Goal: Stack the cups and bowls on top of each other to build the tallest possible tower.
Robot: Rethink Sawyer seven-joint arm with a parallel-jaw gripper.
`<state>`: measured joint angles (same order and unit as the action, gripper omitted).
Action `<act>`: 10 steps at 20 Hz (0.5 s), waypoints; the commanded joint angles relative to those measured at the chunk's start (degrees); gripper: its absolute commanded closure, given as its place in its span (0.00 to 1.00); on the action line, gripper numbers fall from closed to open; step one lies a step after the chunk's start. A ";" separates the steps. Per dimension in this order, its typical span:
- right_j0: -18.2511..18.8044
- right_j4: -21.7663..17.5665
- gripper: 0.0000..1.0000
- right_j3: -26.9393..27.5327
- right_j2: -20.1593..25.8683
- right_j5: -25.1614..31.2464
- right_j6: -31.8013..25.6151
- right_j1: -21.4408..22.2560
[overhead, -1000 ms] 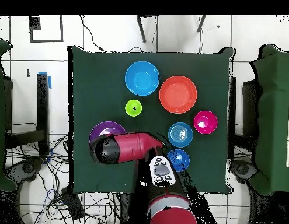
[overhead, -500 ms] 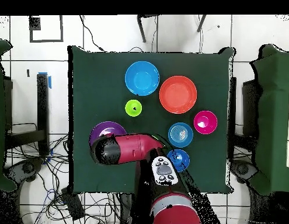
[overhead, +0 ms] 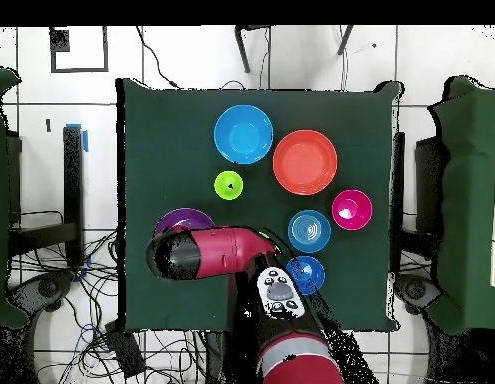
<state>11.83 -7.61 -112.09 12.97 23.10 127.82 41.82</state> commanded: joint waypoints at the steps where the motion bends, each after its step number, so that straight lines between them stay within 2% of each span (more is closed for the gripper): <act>1: -3.51 -0.01 0.00 0.66 0.22 7.95 2.80 3.51; 6: -8.55 -3.67 0.00 5.84 -6.03 12.34 3.02 5.21; 10: -10.35 -5.47 0.00 8.68 -8.63 13.73 2.21 5.14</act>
<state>3.16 -8.44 -109.16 7.11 30.38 127.82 46.67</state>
